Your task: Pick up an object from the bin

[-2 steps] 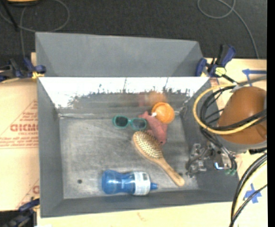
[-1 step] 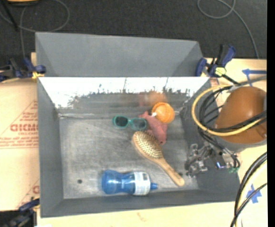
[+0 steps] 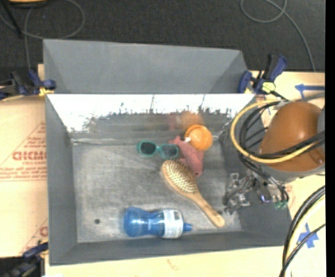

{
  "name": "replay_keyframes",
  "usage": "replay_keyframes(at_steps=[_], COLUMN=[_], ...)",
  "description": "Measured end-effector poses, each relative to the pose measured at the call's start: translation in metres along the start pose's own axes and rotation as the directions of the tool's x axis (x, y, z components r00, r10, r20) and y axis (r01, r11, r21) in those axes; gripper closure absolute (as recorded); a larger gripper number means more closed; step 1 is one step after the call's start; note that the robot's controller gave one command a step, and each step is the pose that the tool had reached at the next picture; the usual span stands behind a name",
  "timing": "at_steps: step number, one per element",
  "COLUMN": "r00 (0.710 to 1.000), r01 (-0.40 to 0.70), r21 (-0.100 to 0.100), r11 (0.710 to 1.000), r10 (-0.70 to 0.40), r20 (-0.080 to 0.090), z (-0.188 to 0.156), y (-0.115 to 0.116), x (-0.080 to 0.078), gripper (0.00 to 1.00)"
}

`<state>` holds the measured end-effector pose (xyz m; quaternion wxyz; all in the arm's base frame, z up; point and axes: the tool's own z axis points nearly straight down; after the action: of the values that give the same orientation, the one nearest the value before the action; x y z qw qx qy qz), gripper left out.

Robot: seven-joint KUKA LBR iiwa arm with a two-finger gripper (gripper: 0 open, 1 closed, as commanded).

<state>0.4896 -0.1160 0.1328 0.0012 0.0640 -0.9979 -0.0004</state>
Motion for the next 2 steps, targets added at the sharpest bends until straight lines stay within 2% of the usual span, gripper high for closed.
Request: replay_keyframes(at_steps=[1,2], r00=[0.990,0.992], r01=[-0.137,0.125], r21=[0.000,0.002], r11=[0.991,0.992], r10=[0.137,-0.125], r20=[0.008,0.002], z=[0.014,-0.005], y=[0.000,-0.001], x=[-0.007,-0.018], gripper=[1.00,1.00])
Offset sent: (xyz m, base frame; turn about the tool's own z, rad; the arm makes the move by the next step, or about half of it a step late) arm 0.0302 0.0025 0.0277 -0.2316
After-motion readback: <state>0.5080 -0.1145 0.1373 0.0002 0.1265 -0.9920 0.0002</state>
